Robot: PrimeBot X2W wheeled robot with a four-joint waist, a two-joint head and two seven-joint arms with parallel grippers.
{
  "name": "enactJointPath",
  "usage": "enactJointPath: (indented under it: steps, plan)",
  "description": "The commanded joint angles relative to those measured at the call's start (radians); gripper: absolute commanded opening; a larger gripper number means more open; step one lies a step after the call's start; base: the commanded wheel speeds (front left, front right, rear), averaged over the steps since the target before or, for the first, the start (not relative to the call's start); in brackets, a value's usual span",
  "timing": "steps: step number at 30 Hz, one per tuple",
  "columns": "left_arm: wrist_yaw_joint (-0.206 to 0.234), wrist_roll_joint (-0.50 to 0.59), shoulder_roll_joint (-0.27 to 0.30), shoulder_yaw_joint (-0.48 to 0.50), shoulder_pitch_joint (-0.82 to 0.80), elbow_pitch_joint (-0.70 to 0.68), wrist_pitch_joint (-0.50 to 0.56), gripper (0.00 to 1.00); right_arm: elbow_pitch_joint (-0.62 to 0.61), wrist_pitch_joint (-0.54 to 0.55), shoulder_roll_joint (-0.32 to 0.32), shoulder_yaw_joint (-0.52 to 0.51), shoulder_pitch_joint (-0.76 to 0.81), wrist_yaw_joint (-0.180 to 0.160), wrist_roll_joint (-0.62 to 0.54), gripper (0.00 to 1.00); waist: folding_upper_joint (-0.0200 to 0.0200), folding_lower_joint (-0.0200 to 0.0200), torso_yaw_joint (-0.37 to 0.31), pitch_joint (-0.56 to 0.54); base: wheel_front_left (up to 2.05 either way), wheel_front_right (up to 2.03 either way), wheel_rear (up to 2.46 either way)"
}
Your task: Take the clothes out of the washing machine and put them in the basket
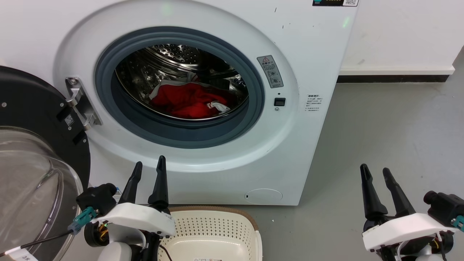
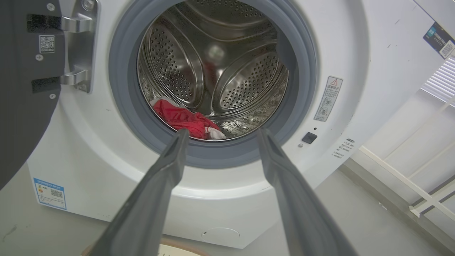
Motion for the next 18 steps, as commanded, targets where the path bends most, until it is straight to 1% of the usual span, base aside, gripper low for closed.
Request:
enactJointPath:
  steps: [1, 18]
  plan:
    - [0.005, 0.034, 0.006, -0.005, -0.026, -0.009, -0.01, 1.0, -0.018, -0.008, -0.006, 0.002, 0.007, 0.001, -0.033, 1.0, 0.0, 0.0, 0.001, 0.0, 0.0, 0.0, 0.0]
    - [0.022, 0.207, 0.016, -0.026, -0.035, 0.018, -0.05, 1.0, -0.037, -0.038, -0.007, 0.013, 0.02, 0.002, -0.201, 1.0, 0.0, 0.0, 0.005, 0.002, 0.0, 0.0, 0.0]
